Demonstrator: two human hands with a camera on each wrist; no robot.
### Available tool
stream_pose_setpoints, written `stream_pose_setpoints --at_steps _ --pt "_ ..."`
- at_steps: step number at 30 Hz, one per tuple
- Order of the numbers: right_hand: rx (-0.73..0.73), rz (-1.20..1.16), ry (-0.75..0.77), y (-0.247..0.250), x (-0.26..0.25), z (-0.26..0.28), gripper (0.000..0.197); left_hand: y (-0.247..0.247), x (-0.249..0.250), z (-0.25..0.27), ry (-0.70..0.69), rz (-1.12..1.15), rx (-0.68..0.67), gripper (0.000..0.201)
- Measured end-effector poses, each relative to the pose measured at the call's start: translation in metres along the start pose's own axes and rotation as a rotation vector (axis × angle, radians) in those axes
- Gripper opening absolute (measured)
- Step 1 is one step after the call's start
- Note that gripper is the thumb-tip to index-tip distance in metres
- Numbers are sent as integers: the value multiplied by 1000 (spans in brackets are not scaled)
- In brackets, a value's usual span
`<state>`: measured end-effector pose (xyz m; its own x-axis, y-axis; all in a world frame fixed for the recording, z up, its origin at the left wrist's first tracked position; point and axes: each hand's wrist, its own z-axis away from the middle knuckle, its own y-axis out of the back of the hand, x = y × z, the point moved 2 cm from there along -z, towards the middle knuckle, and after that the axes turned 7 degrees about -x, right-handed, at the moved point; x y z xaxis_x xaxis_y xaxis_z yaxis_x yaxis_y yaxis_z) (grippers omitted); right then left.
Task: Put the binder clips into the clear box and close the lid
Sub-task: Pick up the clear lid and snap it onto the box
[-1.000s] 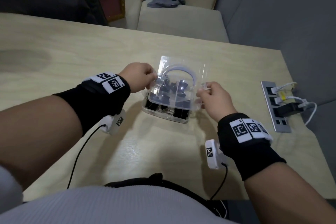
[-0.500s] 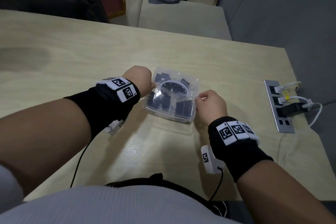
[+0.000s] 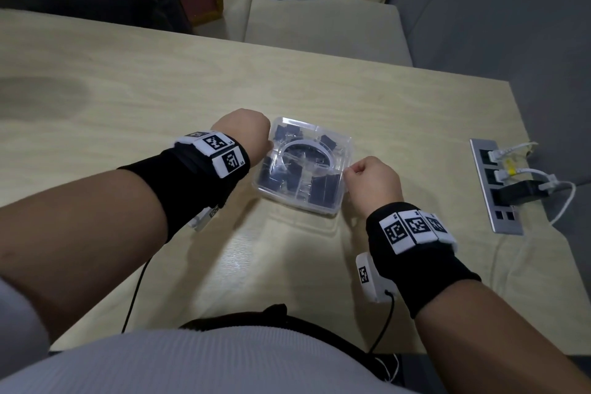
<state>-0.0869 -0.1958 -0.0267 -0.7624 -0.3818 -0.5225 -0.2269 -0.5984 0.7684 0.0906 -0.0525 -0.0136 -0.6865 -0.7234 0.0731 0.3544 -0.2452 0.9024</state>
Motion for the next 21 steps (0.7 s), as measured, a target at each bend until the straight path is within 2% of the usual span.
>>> stream_pose_setpoints --at_steps 4,10,12,15,21 --pt "13 0 34 0 3 2 14 0 2 0 13 -24 -20 27" --pt "22 11 37 -1 4 1 15 4 7 6 35 -32 -52 50" --pt "30 -7 47 -1 4 1 16 3 4 6 28 -36 -26 46" --pt "45 -29 64 -1 4 0 16 2 0 5 34 -31 -19 31" --pt "82 -67 88 -1 1 -2 16 2 0 5 40 -10 16 34"
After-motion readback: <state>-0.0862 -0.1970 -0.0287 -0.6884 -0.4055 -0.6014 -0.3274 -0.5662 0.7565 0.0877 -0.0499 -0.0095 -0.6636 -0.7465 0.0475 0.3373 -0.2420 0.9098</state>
